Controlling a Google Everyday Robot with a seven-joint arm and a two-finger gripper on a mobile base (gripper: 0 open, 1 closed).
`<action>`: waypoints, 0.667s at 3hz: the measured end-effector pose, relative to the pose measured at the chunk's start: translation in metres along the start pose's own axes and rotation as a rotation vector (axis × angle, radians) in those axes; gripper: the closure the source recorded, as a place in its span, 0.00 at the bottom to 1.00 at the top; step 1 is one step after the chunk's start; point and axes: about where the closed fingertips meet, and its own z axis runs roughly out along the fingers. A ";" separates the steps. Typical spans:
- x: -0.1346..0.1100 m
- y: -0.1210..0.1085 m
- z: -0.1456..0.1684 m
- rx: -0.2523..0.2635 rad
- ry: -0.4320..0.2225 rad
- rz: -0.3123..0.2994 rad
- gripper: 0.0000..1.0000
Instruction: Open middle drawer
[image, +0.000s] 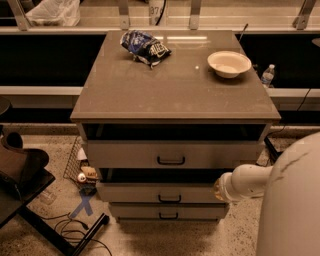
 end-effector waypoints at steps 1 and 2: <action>-0.001 0.001 0.001 -0.001 -0.001 -0.001 0.27; -0.001 0.001 0.001 -0.002 -0.001 -0.002 0.04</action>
Offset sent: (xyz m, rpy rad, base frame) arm -0.0002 0.0005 -0.0004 0.0002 0.0010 0.0009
